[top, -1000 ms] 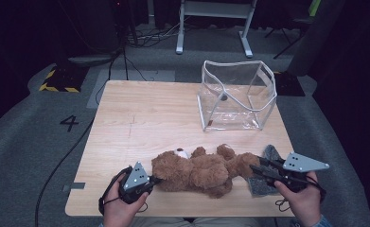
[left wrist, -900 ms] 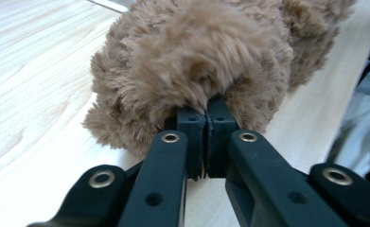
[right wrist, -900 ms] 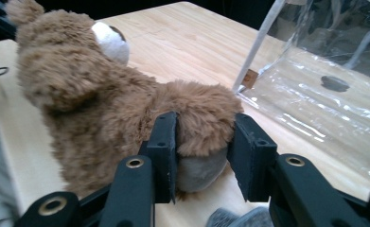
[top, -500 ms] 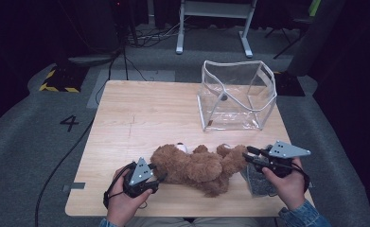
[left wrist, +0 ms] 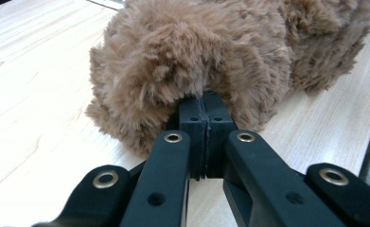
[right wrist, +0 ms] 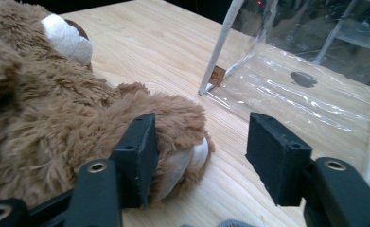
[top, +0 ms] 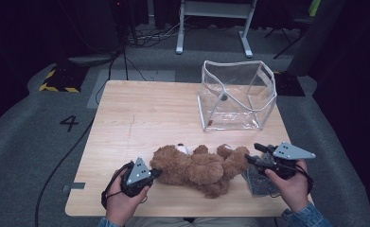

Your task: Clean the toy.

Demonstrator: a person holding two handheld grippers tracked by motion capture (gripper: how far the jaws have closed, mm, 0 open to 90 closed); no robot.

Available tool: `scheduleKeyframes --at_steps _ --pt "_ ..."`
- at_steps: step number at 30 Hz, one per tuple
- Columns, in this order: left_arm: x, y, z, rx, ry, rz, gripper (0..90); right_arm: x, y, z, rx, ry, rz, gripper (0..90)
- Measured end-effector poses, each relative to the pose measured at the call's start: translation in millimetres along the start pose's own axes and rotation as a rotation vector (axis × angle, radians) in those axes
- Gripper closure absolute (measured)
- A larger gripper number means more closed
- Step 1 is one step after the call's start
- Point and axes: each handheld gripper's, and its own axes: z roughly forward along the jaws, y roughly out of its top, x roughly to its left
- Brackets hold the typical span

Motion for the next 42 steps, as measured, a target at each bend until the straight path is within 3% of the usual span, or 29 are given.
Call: scheduleKeyframes --at_steps 7,11,18,22,25,27,29,30,31,32,33,36,42 --pt "-4.6 2.5 -0.7 0.003 -0.009 0.015 88.5 -4.4 -10.7 -33.2 -0.027 -0.021 0.035 37.8" --pt "-6.3 2.3 -0.7 0.006 -0.011 0.017 88.1 -12.4 -30.2 -41.6 0.019 -0.06 0.057 37.3" --pt "-8.6 2.8 -0.1 0.004 -0.025 0.013 87.0 -23.0 -70.9 -17.6 0.231 -0.107 0.033 28.3" --pt "-8.3 2.6 -0.2 0.01 -0.037 0.019 86.3 -30.8 -82.2 -2.3 0.292 -0.149 0.016 24.2" --pt "-8.6 2.1 0.1 0.008 -0.041 0.016 85.8 -39.0 -89.2 6.7 0.365 -0.144 0.054 20.3" --pt "-8.5 2.0 0.5 0.004 -0.043 0.012 85.3 -42.0 -93.5 10.1 0.378 -0.135 0.096 19.6" --pt "-8.2 2.6 0.7 0.007 -0.045 0.018 84.9 -44.1 -94.0 8.9 0.383 -0.108 0.133 28.2" --pt "-8.8 3.0 1.3 0.003 -0.05 0.016 84.9 -44.4 -93.0 7.4 0.386 -0.094 0.139 39.2" --pt "-8.9 3.7 1.3 0.004 -0.053 0.025 84.8 -44.8 -91.4 5.2 0.396 -0.076 0.133 55.8" --pt "-9.9 4.1 1.8 0.0 -0.057 0.023 84.8 -45.3 -88.6 2.2 0.417 -0.059 0.12 65.9" --pt "-10.5 4.4 2.2 -0.002 -0.059 0.026 84.6 -45.4 -86.7 0.5 0.433 -0.056 0.115 70.5" --pt "-11.7 4.9 3.2 -0.01 -0.084 0.028 84.2 -46.3 -82.8 -5.4 0.426 -0.036 0.126 74.2" --pt "-11.8 5.1 7.7 -0.003 -0.088 0.033 81.6 -42.5 -55.9 -32.6 0.303 -0.05 0.124 74.3"
